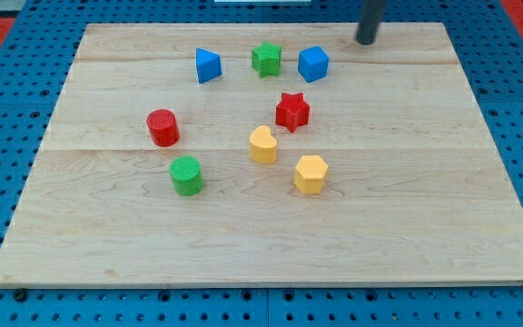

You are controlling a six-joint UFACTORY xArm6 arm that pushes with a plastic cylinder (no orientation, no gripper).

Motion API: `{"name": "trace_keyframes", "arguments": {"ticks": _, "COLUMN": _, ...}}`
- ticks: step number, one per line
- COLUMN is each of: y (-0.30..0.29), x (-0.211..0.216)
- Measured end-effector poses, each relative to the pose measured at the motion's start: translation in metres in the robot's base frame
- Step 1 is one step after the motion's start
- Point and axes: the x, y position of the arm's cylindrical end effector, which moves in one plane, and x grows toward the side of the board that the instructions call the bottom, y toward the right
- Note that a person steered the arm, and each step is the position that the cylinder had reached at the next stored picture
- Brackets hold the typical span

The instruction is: Make a triangle by moving green and red star

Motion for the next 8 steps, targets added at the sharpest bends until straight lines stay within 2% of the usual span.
{"name": "trace_keyframes", "arguments": {"ticks": 2, "y": -0.1, "x": 0.004}}
{"name": "trace_keyframes", "arguments": {"ticks": 3, "y": -0.11, "x": 0.009}}
{"name": "trace_keyframes", "arguments": {"ticks": 4, "y": -0.138, "x": 0.033}}
{"name": "trace_keyframes", "arguments": {"ticks": 5, "y": -0.15, "x": 0.026}}
{"name": "trace_keyframes", "arguments": {"ticks": 6, "y": -0.129, "x": 0.003}}
{"name": "trace_keyframes", "arguments": {"ticks": 7, "y": -0.077, "x": 0.003}}
{"name": "trace_keyframes", "arguments": {"ticks": 8, "y": 0.019, "x": 0.018}}
